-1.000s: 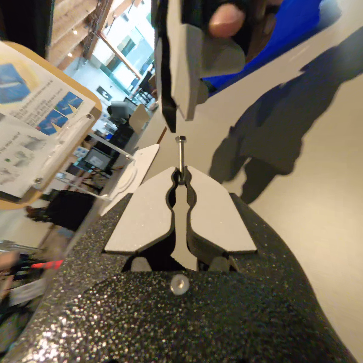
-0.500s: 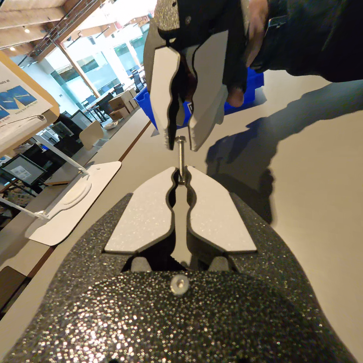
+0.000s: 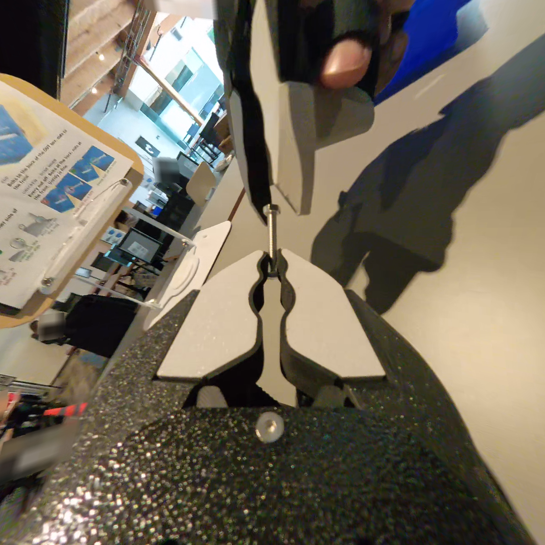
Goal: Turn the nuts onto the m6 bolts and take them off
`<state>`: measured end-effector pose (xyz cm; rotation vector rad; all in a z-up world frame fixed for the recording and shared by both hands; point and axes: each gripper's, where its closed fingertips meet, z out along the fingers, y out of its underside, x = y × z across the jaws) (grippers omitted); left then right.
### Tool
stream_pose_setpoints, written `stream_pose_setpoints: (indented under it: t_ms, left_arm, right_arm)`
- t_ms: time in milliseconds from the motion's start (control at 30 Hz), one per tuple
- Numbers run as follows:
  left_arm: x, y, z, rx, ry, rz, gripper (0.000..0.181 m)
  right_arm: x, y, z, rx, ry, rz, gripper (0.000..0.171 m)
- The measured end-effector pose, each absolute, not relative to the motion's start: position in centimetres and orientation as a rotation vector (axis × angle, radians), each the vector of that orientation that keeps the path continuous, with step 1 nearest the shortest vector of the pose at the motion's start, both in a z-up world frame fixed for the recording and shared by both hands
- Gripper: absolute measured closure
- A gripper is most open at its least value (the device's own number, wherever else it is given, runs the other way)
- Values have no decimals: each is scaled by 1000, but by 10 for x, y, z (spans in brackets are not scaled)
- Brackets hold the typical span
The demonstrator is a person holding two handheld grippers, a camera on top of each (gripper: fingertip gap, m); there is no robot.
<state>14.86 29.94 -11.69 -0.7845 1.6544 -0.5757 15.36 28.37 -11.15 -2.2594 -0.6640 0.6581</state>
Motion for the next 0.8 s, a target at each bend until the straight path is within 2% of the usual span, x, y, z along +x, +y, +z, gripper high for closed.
stream_pose_setpoints:
  t_ms: [67, 167, 333, 500, 800]
  left_arm:
    - [148, 297, -116, -814, 1651, -670, 176]
    - [146, 291, -110, -839, 1634, -824, 176]
    - [140, 278, -105, -864, 1641, -1078, 176]
    - [135, 271, -95, -851, 1615, -1235, 176]
    - [129, 261, -91, -824, 1643, -1346, 176]
  right_arm:
    - [158, 283, -110, -2231, -763, 548, 118]
    - [161, 279, -107, -2166, -915, 399, 118]
    - [157, 272, -97, -1985, -1157, 176, 134]
    - [147, 262, -88, -1891, -1243, 187, 146]
    - [138, 255, -72, -1741, -1323, 113, 150]
